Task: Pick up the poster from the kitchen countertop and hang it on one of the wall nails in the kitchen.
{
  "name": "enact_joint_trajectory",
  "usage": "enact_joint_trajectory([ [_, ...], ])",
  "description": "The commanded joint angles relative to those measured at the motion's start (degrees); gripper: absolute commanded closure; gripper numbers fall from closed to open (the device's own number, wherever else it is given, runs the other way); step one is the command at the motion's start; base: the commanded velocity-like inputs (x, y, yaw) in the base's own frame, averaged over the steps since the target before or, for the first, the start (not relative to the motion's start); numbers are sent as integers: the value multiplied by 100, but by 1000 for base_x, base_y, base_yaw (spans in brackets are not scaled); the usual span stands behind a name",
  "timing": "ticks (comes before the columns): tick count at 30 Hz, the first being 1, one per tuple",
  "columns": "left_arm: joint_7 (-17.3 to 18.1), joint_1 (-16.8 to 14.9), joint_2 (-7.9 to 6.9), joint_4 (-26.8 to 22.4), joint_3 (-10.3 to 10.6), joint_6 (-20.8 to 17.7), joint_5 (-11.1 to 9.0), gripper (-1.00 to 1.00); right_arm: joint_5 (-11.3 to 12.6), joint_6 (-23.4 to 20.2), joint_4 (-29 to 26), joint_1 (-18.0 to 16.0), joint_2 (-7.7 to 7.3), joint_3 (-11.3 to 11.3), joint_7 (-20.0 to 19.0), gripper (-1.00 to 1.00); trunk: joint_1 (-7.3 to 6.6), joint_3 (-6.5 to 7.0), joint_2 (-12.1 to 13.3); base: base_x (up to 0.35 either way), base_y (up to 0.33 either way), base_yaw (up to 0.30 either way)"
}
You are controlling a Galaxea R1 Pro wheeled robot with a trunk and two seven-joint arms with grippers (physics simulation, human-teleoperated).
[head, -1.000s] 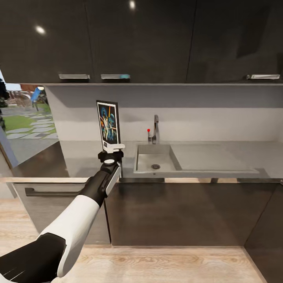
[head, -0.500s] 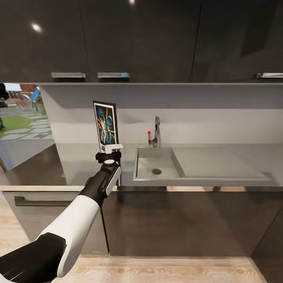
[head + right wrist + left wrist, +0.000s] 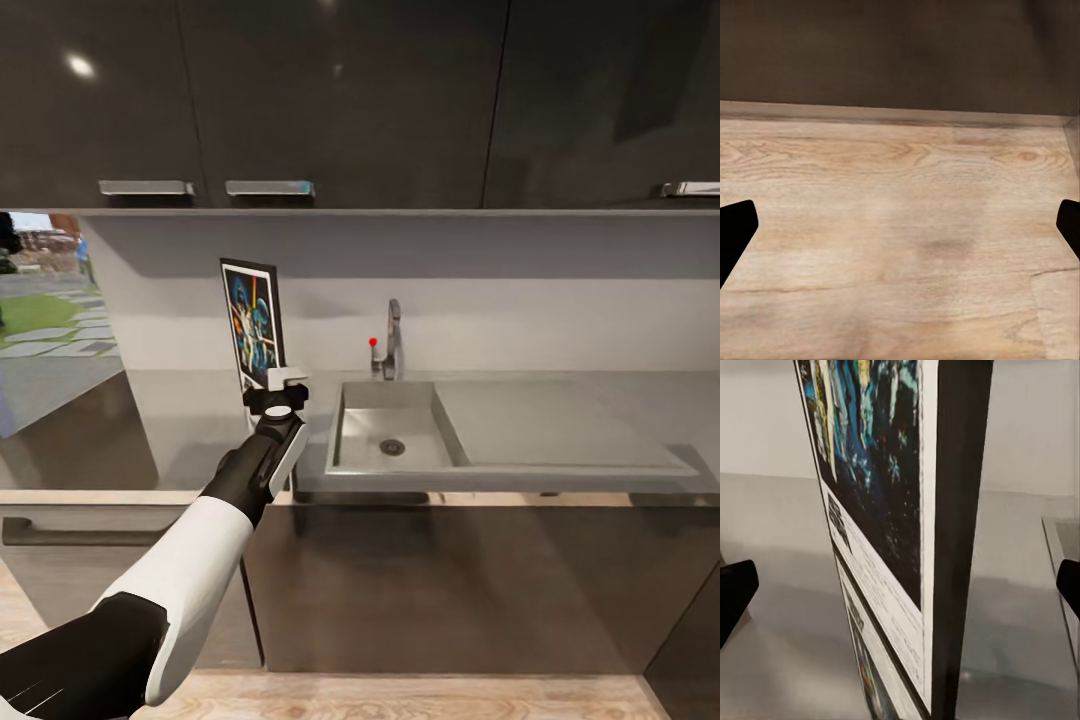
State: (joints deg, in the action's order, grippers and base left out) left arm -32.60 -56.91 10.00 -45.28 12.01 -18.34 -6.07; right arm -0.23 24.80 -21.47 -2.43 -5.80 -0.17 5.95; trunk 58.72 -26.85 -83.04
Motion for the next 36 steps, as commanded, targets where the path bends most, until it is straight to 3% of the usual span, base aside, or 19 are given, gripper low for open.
enact_joint_trajectory([
  [1,-45,-5,0,-3,16,-12,-58,-100,-3,16,3,-3,0,-1,11,-100,0,-6,-4,29,-25,0],
  [10,-45,-9,0,0,15,-12,-53,-100,-3,16,3,-3,0,1,11,-100,0,-6,-4,21,-9,0],
  [21,-45,-6,0,-10,13,-20,-54,-100,-3,16,3,-3,0,5,11,-100,0,-6,-4,235,-1,0],
  [32,-45,-5,0,3,12,-20,-52,-100,-4,16,3,-3,0,4,11,-100,0,-6,-4,46,0,0],
  [33,-45,-5,0,3,12,-20,-52,100,-4,16,3,-3,0,6,11,-100,0,-6,-4,6,0,0],
  [36,-47,-5,0,-3,12,-20,-52,100,-3,16,3,-3,0,7,11,-100,0,-6,-4,3,0,0],
])
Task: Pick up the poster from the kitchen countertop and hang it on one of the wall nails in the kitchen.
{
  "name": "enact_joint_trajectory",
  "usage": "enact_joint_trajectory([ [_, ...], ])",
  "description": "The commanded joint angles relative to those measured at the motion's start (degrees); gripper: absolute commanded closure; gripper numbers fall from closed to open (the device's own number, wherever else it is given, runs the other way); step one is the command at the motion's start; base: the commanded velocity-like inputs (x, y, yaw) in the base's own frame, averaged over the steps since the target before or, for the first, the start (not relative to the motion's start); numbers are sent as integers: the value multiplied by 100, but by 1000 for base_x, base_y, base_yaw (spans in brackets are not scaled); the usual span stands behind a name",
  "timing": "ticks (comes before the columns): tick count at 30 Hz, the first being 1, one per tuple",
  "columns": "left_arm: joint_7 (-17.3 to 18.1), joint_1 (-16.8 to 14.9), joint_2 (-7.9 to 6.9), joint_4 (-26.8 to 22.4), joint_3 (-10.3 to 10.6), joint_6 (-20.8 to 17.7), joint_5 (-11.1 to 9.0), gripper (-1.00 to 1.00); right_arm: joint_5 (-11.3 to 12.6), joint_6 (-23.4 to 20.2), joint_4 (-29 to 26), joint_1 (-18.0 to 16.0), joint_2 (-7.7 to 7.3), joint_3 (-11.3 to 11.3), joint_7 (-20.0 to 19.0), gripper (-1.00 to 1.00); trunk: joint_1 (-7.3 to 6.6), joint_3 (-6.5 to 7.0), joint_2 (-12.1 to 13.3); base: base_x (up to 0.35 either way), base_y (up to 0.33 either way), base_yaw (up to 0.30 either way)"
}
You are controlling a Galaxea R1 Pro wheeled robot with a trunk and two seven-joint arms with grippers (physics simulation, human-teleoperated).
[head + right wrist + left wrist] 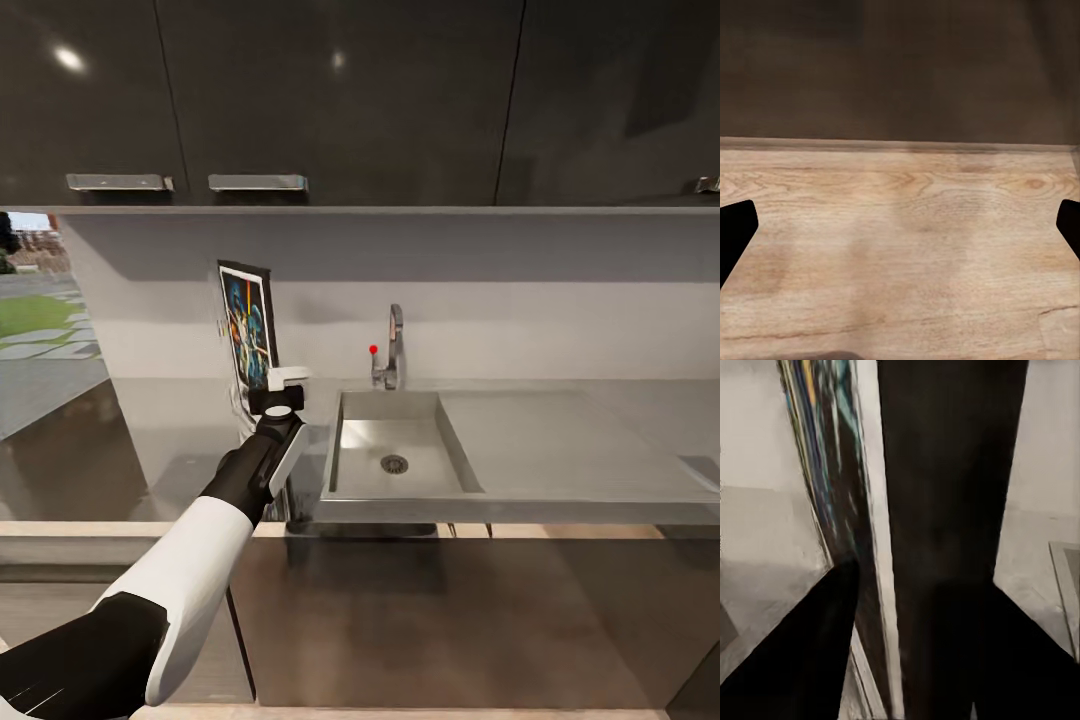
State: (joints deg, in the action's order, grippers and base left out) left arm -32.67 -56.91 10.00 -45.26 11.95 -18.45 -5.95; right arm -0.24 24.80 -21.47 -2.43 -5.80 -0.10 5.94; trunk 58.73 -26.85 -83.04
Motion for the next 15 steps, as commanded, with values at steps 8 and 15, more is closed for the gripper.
enact_joint_trajectory([
  [8,-39,-5,0,-23,17,-10,-64,100,-3,16,3,-3,0,-3,12,-100,0,-6,-3,0,0,0],
  [15,-51,-5,0,-58,17,-10,-64,100,-5,16,3,-3,0,-2,12,-100,0,-6,-3,0,0,0],
])
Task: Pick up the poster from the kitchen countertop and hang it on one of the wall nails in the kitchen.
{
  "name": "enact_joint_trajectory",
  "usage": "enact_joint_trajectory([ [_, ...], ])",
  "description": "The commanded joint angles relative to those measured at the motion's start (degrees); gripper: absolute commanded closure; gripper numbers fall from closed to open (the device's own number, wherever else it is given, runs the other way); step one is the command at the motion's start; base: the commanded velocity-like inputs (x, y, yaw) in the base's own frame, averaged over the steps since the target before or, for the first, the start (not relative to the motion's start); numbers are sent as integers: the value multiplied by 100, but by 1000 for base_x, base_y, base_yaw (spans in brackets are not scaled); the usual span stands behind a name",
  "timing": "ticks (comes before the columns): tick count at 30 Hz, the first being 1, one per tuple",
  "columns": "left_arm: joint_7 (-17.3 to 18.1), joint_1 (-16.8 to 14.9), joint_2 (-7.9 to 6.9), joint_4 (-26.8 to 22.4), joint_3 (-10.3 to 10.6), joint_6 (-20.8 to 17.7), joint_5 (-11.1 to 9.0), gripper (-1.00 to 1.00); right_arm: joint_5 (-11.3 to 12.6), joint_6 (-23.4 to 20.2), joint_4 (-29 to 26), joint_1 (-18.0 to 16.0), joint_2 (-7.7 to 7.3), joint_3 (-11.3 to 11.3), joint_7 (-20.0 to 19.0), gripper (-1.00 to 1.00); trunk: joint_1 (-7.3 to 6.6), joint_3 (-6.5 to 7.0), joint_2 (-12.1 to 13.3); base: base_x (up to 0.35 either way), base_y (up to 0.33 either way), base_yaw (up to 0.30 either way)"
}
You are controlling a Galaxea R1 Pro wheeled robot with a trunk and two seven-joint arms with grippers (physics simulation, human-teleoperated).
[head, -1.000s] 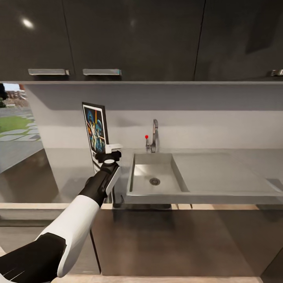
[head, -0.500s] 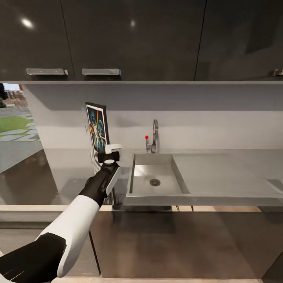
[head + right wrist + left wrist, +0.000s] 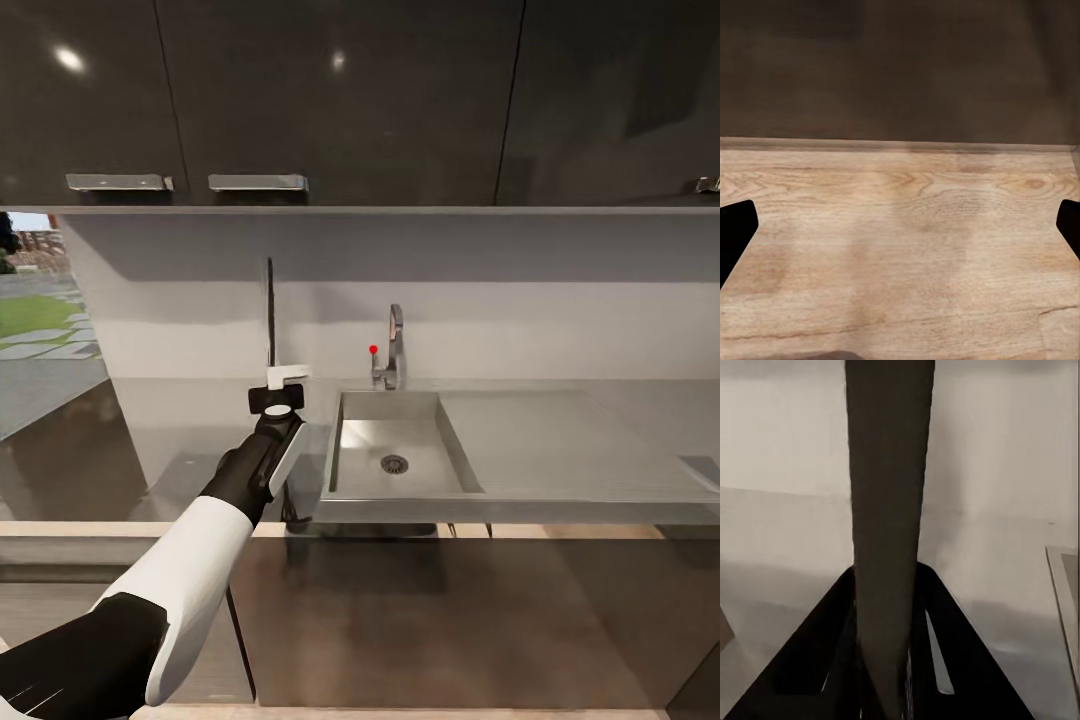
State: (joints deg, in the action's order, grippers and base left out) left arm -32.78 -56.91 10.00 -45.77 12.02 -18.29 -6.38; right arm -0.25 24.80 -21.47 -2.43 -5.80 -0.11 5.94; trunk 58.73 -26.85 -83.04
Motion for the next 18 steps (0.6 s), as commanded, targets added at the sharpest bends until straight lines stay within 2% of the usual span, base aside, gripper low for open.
enact_joint_trajectory([
  [1,-42,-5,0,-12,11,-26,-21,100,-3,16,3,-3,0,1,12,-100,0,-6,-4,0,0,0],
  [5,-44,-5,0,-62,11,-29,-21,100,-3,16,3,-3,0,0,12,-100,0,-6,-4,0,0,0],
  [10,-38,-6,0,-407,11,-79,-21,100,-2,16,3,-3,0,1,12,-100,0,-6,-4,0,0,0],
  [11,-36,-5,0,-597,12,-99,-29,100,-5,16,3,-3,0,3,12,-100,0,-6,-4,-69,0,0],
  [18,-36,-5,0,-599,12,-104,-30,100,-4,16,3,-3,0,3,12,-100,0,-6,-4,-216,0,0],
])
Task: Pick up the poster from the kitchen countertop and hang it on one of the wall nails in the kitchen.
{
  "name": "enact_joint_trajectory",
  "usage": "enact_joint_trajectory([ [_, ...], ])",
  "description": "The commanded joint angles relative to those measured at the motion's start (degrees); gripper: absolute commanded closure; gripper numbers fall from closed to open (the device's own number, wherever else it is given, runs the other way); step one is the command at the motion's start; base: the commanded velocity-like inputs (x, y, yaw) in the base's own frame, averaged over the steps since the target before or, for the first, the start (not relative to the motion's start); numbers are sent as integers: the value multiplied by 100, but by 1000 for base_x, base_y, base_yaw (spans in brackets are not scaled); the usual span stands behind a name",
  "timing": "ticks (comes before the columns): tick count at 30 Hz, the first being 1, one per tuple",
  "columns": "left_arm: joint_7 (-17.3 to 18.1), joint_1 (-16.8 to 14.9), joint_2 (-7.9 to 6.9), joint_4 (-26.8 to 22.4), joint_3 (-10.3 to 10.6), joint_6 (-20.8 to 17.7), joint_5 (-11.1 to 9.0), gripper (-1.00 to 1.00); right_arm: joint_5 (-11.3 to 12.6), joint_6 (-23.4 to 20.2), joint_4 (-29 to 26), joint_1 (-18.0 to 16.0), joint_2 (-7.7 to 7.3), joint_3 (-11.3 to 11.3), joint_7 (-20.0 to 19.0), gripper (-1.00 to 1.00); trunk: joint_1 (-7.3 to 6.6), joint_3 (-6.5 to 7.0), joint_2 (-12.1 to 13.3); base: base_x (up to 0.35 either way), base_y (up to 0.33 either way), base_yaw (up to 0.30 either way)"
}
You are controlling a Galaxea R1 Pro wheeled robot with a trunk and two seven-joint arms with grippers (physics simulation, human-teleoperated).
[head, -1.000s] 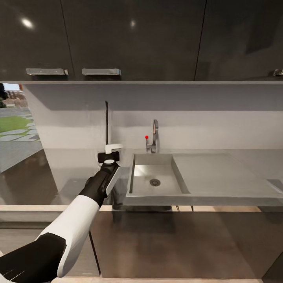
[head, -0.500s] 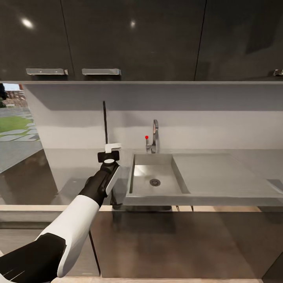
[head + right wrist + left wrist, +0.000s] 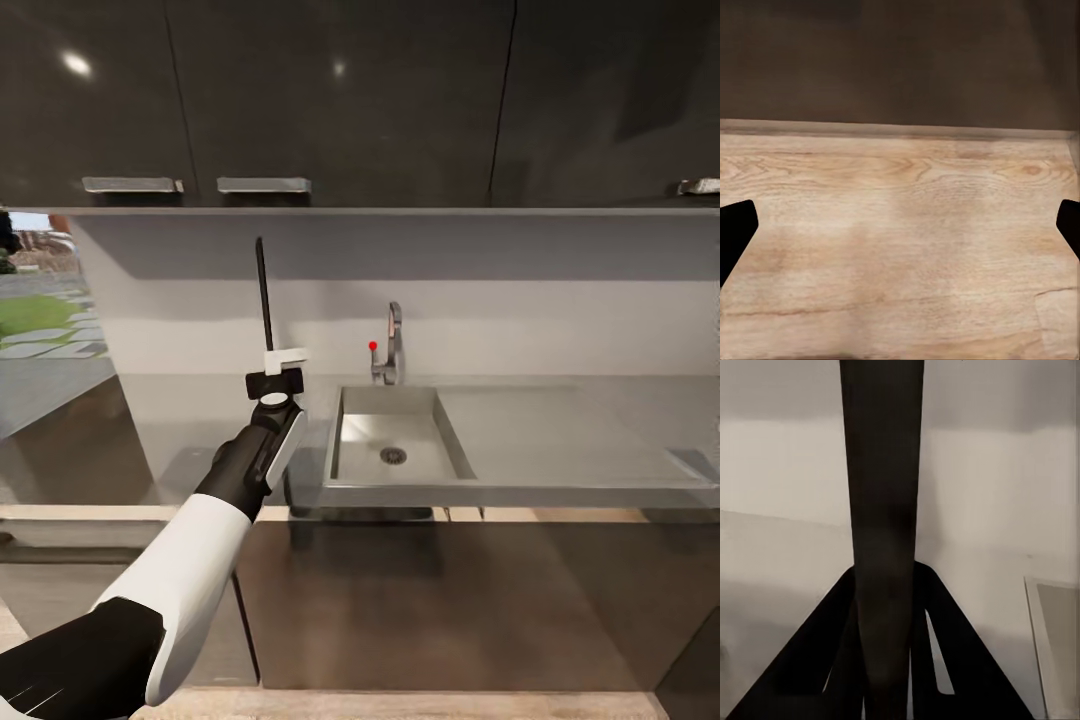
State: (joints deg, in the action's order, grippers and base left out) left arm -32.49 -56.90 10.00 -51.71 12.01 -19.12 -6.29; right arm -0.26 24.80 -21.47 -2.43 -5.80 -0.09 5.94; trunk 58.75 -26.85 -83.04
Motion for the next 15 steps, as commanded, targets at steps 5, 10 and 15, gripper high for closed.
enact_joint_trajectory([
  [5,-64,-9,0,-6,13,-22,-39,100,-2,16,3,-3,0,0,12,-100,-3,-6,-4,-88,0,0],
  [10,-64,-8,0,-6,14,-22,-42,100,-1,16,3,-3,0,0,12,-100,-3,-6,-4,-169,0,0],
  [15,-64,-6,0,-6,15,-22,-47,100,-1,16,3,-3,0,0,12,-100,-3,-6,-4,-313,0,0],
])
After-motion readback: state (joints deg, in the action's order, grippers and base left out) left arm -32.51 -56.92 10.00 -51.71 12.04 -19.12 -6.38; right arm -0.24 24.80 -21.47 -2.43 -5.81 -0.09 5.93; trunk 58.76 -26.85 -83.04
